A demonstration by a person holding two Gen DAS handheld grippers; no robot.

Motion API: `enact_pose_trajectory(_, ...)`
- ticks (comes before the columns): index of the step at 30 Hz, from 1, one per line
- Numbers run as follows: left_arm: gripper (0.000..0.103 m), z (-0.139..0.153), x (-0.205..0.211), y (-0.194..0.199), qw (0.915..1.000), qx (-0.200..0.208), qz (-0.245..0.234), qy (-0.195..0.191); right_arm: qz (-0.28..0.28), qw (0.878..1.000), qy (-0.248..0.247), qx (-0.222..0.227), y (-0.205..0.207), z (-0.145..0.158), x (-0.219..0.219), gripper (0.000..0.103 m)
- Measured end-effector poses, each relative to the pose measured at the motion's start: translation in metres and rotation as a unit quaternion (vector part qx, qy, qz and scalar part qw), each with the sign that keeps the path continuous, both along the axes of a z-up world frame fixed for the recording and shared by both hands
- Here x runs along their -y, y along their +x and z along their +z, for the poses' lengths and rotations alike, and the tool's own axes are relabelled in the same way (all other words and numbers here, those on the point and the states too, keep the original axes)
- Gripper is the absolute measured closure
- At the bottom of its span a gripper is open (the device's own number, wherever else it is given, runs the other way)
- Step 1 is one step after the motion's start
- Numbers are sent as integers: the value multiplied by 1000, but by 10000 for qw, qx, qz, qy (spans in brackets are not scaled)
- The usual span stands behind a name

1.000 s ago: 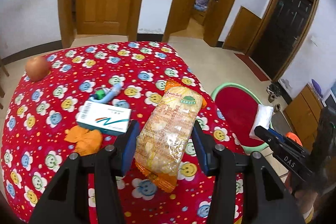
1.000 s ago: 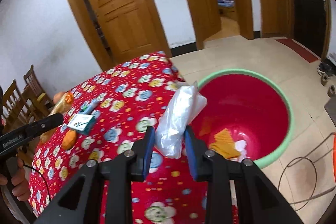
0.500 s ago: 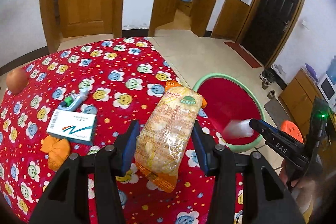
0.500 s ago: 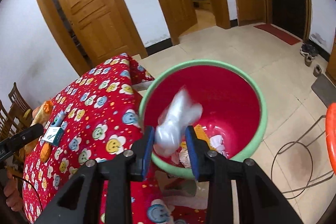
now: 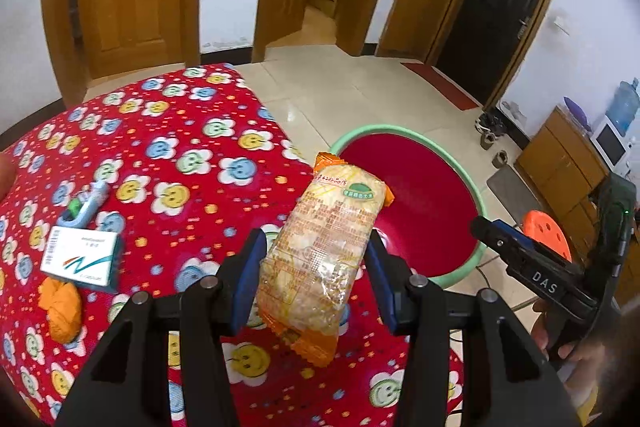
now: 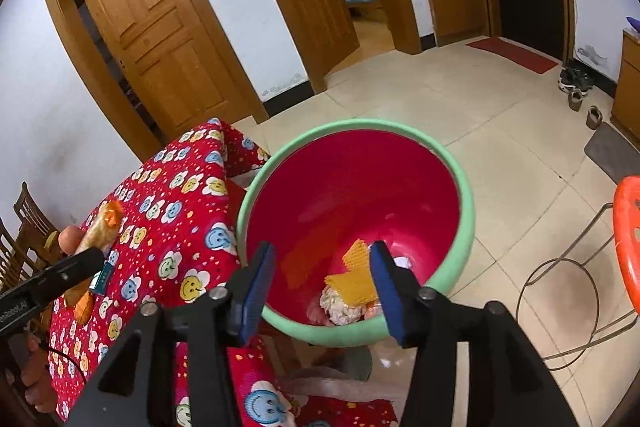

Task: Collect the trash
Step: 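Carry the bread bag over the red bin and open the left tool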

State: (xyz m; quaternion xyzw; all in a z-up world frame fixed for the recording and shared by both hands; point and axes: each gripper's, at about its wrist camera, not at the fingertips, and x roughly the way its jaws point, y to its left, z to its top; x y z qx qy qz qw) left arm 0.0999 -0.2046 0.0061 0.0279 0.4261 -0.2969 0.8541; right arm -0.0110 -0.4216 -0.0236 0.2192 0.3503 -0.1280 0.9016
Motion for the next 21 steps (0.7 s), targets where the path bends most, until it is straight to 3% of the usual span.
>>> enact_pose_trajectory(14, 53, -27, 59, 5, 9981, -197, -564, 139, -351, 9994, 46, 32, -17, -2, 20, 41)
enact_pose_trajectory(21, 38, -29, 68, 3, 9977, -184, -632, 139, -447, 9990, 76, -3, -20, -7, 27, 40)
